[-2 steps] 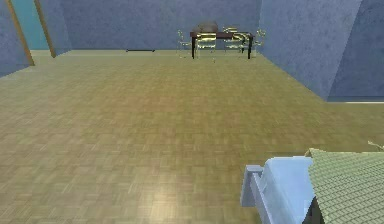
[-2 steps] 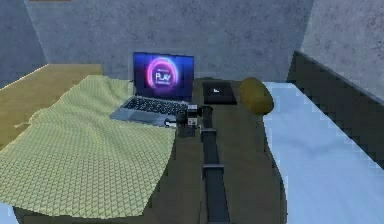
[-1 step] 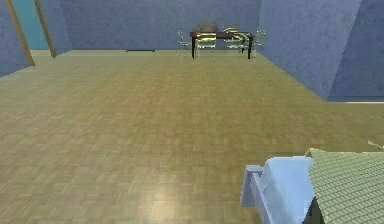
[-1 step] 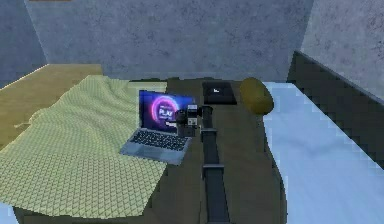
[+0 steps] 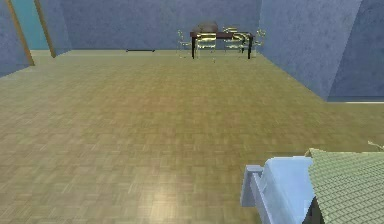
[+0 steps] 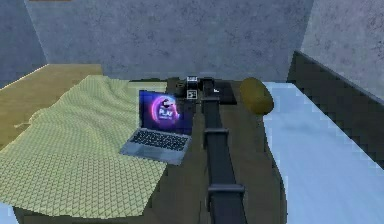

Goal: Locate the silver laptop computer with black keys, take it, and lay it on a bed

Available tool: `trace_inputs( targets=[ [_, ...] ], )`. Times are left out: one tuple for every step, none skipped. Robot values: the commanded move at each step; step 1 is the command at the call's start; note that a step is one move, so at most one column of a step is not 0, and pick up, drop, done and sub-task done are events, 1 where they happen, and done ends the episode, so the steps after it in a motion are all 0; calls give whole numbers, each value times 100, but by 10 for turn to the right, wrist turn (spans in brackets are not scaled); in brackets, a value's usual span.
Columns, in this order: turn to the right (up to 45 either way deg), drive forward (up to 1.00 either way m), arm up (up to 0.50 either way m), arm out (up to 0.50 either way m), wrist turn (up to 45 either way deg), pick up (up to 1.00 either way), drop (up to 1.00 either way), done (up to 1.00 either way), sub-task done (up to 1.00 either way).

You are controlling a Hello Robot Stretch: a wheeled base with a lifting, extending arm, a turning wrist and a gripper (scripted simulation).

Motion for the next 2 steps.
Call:
trace_inputs(
  targets=[
    [0, 0, 0, -8, 0, 0, 0, 0, 0],
    [0, 0, 0, 0, 0, 0, 0, 100, 0]
  ],
)
